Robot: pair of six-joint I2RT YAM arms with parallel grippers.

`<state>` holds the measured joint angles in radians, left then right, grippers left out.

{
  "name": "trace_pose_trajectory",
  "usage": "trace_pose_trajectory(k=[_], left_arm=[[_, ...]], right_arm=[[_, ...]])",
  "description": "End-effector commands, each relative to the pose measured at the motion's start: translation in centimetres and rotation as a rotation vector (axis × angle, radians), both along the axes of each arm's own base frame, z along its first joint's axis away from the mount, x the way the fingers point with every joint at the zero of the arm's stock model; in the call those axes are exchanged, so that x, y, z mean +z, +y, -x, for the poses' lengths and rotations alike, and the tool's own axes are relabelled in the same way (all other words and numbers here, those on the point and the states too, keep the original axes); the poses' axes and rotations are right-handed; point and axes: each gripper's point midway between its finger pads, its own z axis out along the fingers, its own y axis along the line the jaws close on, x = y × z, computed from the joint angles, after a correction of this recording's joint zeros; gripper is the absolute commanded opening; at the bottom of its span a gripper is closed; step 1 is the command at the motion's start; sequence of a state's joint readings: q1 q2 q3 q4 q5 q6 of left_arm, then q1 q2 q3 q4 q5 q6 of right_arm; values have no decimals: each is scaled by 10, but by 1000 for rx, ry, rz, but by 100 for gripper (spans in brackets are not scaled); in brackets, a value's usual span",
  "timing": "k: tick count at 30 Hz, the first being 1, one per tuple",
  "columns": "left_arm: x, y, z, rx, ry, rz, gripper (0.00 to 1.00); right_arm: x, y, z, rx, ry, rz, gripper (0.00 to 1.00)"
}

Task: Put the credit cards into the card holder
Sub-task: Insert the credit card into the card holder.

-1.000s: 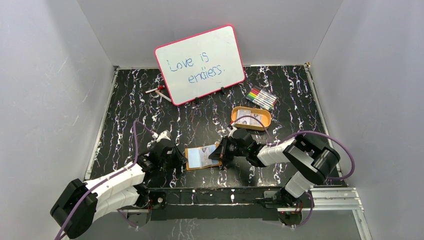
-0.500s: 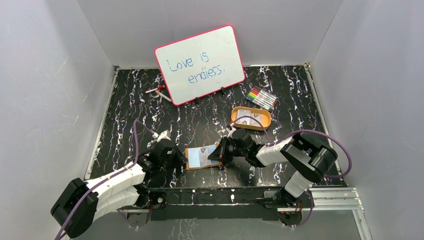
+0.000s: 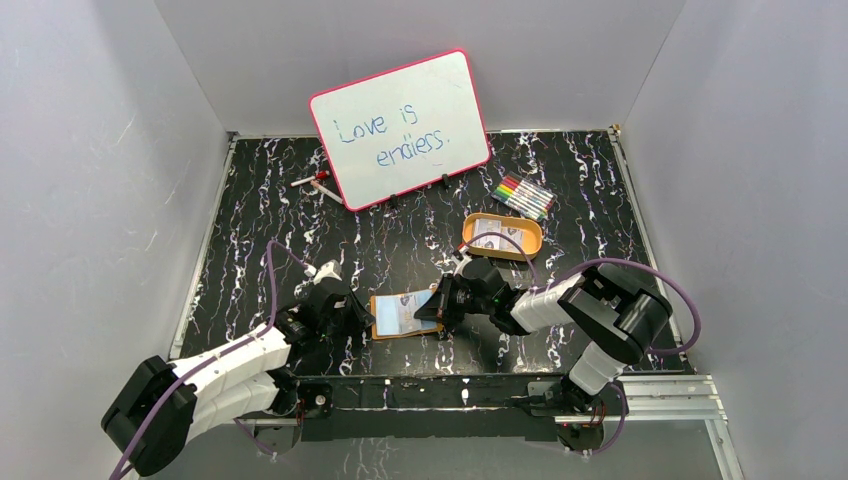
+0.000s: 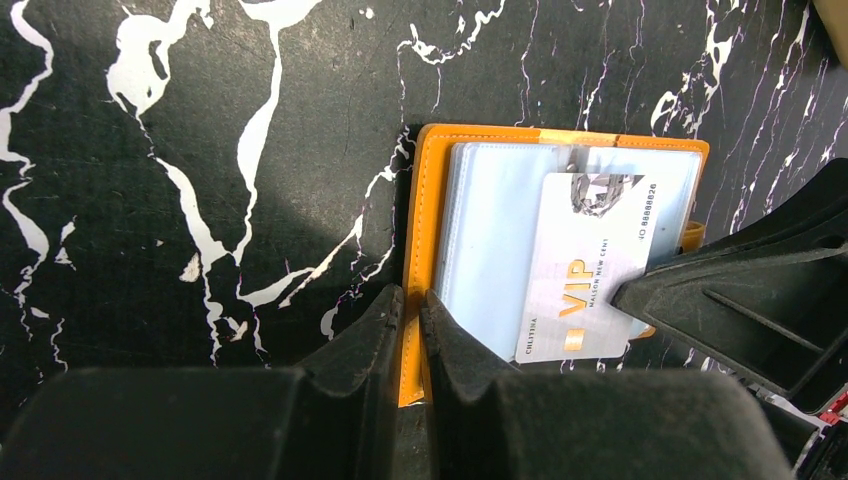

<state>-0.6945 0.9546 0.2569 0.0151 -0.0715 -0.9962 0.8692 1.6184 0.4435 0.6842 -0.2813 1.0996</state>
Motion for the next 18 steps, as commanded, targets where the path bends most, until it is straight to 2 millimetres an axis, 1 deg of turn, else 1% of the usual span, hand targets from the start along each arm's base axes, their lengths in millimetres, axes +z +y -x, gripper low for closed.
trace_pose_trajectory(k=[1,5,11,18], left_arm=[[2,-1,-2,5,-9,13,10],[2,-1,-2,4,-8,14,10],[2,0,-1,5,-9,10,10],[2,-2,-1,3,-8,18,10]], right_arm=[[4,9,-10,-20,-38,-5,0],[3,7,-12,-38,-41,2,0],[4,0,-18,-83,-62,21,0],[4,11,-13,-30,-49,-3,0]])
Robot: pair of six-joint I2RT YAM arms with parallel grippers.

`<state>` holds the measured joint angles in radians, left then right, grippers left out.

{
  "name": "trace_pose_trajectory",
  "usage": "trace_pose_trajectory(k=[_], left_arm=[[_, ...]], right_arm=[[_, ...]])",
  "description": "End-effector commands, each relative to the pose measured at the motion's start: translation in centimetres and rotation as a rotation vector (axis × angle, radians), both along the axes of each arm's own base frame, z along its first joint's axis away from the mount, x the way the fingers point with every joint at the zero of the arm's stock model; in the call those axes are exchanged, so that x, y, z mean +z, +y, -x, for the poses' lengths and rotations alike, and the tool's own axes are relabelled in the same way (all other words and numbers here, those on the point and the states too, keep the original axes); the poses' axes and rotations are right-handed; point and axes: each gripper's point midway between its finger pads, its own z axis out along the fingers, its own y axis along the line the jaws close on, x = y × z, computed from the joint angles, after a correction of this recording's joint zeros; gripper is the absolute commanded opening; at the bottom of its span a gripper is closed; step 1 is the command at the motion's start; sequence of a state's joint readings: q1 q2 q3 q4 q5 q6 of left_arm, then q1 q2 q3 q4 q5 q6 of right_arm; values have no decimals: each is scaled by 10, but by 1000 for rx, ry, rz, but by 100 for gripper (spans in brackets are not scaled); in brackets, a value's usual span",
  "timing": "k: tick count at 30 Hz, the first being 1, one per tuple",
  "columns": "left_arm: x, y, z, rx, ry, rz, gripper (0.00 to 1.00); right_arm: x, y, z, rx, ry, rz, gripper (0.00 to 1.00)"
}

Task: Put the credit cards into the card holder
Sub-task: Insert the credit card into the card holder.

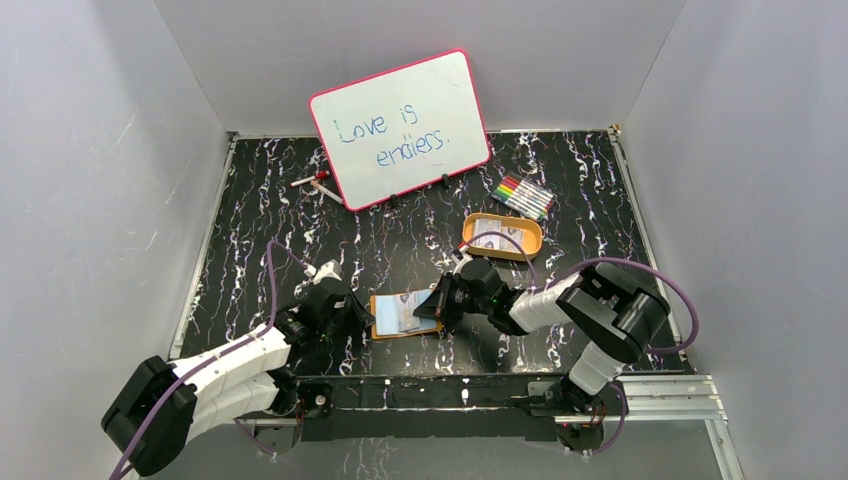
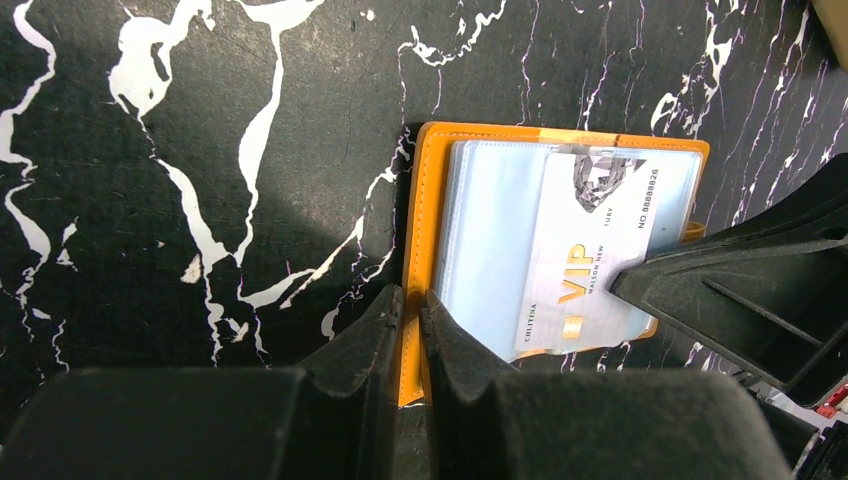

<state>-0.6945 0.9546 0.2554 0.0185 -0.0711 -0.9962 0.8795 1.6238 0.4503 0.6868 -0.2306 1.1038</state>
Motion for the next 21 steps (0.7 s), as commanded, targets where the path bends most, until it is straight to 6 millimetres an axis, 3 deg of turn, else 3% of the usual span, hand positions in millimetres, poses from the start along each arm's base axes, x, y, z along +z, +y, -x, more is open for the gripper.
trace_pose_trajectory(k=[1,10,21], left_arm=[[2,-1,-1,4,-5,15,10],[1,-1,-1,5,-6,15,10],[1,-2,-2,-1,-6,11,10]], right_arm=[[5,12,-5,16,-28,-19,0],[4,28,14,124,0,-57,0],[2,39,16,173,13,-61,0]])
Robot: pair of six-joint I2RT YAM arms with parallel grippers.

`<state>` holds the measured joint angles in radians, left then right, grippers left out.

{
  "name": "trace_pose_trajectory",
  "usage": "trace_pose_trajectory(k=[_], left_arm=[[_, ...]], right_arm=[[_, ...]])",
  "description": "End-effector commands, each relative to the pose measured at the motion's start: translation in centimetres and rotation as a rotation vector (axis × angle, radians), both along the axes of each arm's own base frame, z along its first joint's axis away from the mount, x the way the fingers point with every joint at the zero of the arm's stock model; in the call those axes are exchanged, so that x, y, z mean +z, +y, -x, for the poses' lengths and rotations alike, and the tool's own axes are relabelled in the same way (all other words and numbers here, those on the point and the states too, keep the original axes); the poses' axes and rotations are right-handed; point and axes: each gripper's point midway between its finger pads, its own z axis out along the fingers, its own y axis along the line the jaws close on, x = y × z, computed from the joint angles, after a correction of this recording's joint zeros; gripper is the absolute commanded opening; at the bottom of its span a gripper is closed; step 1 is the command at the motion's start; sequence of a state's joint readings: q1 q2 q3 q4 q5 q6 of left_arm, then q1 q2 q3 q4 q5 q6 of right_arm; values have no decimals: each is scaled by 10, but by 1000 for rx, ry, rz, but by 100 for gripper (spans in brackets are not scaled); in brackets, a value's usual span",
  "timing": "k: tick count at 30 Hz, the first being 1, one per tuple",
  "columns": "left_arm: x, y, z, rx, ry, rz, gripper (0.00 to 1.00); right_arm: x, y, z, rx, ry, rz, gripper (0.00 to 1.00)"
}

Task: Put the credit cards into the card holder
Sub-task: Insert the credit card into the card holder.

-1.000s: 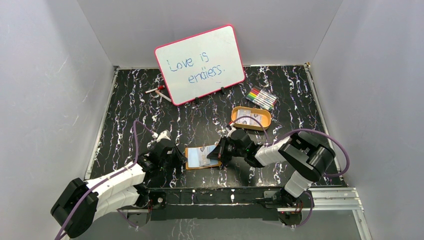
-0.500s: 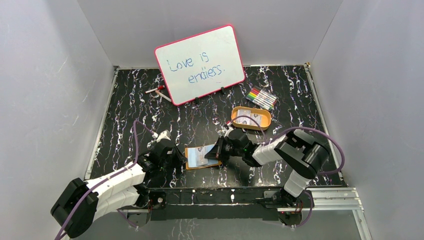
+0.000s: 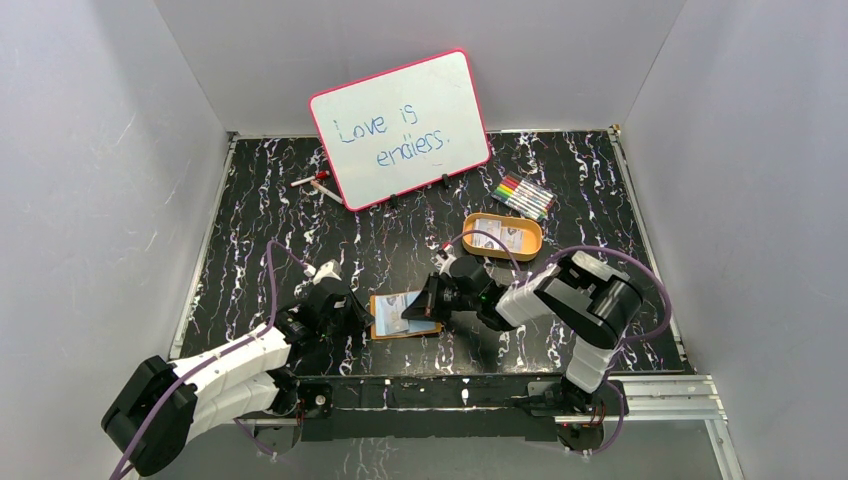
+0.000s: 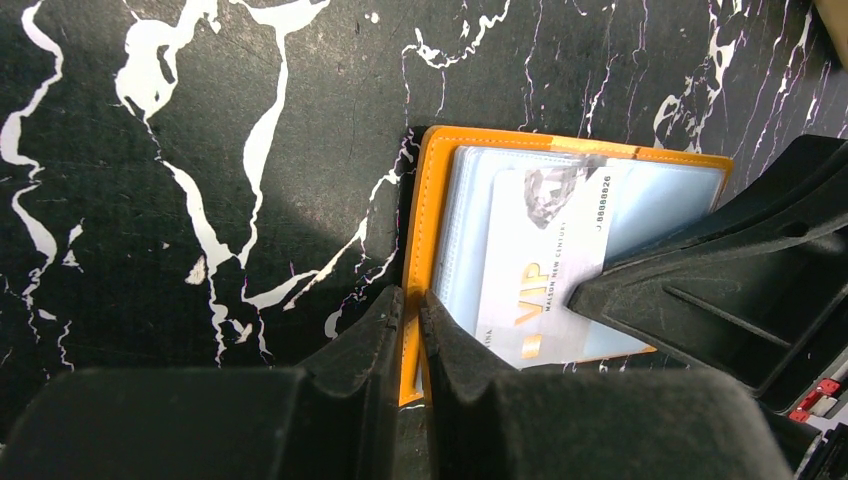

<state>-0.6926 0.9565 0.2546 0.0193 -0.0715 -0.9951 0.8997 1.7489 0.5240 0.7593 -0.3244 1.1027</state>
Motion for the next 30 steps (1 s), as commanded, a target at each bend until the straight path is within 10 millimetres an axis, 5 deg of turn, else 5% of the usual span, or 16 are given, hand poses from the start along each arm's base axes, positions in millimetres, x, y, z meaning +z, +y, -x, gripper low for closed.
trace_pose_trajectory(k=[1,12,30], left_arm=[[2,-2,-2,-2,-7,11,10],[6,2,-3,14,-22,2,10],[6,-7,-2,-12,-19,45,10]], right_arm=[[4,13,10,73,-8,-7,0],[12,3,2,33,-42,77,33],[14,25,9,117,-69,105,39]])
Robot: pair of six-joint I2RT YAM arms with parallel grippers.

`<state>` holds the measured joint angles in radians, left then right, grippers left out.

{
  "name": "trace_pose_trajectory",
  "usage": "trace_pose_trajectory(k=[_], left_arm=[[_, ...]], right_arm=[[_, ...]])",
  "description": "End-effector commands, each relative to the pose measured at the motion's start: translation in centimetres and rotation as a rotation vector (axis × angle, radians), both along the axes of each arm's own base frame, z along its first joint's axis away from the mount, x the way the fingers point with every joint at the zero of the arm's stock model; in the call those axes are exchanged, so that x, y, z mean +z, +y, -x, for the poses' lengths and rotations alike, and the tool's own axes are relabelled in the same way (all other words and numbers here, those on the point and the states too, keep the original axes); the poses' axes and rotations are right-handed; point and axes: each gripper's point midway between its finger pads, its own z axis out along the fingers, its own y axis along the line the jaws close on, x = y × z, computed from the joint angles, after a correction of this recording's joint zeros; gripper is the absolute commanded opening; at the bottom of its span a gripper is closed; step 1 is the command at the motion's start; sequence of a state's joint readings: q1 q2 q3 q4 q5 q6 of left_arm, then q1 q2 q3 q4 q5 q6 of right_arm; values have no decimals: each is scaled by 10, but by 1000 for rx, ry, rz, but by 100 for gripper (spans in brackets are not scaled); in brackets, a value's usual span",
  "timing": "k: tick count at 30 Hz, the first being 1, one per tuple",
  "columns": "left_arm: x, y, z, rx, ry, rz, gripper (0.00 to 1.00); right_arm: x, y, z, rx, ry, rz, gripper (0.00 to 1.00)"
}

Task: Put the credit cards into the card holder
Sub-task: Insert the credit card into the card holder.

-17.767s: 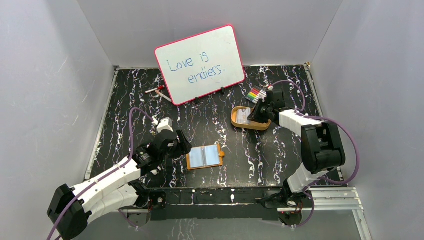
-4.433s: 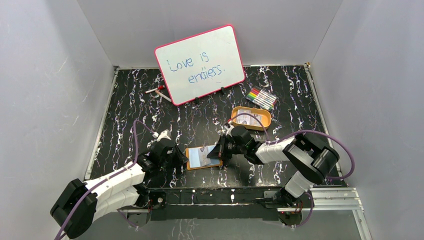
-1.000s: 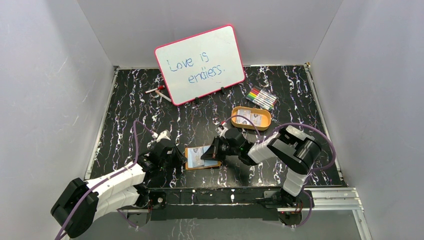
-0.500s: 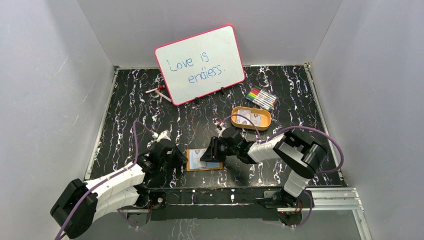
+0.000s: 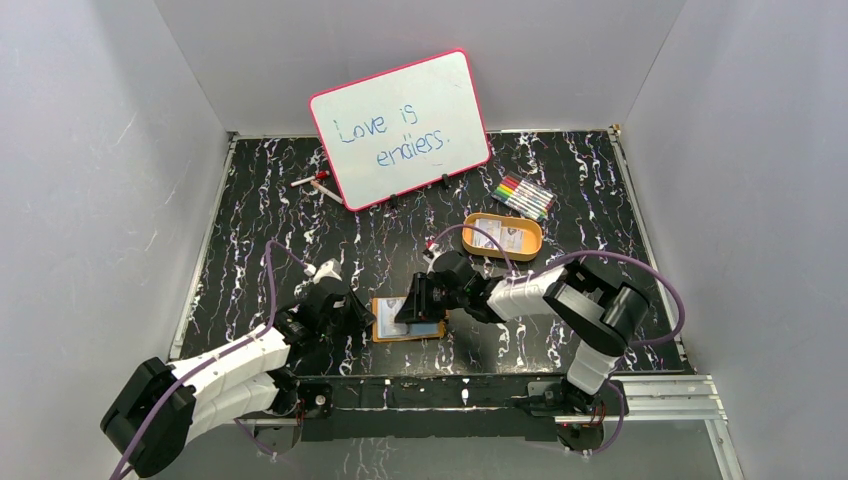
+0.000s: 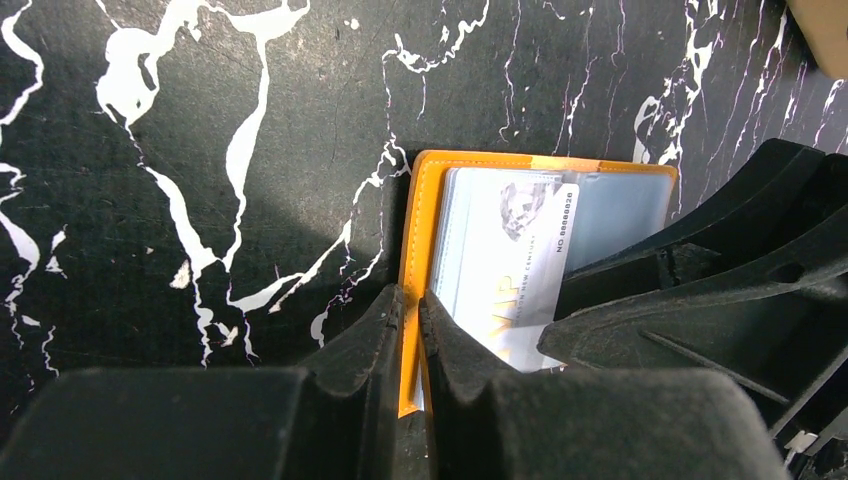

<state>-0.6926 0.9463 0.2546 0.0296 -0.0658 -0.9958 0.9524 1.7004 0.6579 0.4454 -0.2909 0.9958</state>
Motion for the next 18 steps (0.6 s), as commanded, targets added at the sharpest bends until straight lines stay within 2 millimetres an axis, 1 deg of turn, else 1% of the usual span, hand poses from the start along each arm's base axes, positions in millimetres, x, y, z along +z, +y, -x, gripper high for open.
trace_pose_trajectory(k=[1,8,11,15,18], left_arm=[[2,-4,0,-10,-6,29,10],[0,-6,0,-16,-2,34,10],[-1,-5,1,-12,2,28,9],[7,3,-4,17,-28,-2,9],[11,11,-5,35,-46,-31,9]], right_arm=[[12,18,-1,47,-41,-33,39],[10,26,2,85,-39,-44,39],[13,27,1,88,-46,-48,39],[21,21,-5,59,-77,-3,40],[26,9,-11,32,-106,73,43]])
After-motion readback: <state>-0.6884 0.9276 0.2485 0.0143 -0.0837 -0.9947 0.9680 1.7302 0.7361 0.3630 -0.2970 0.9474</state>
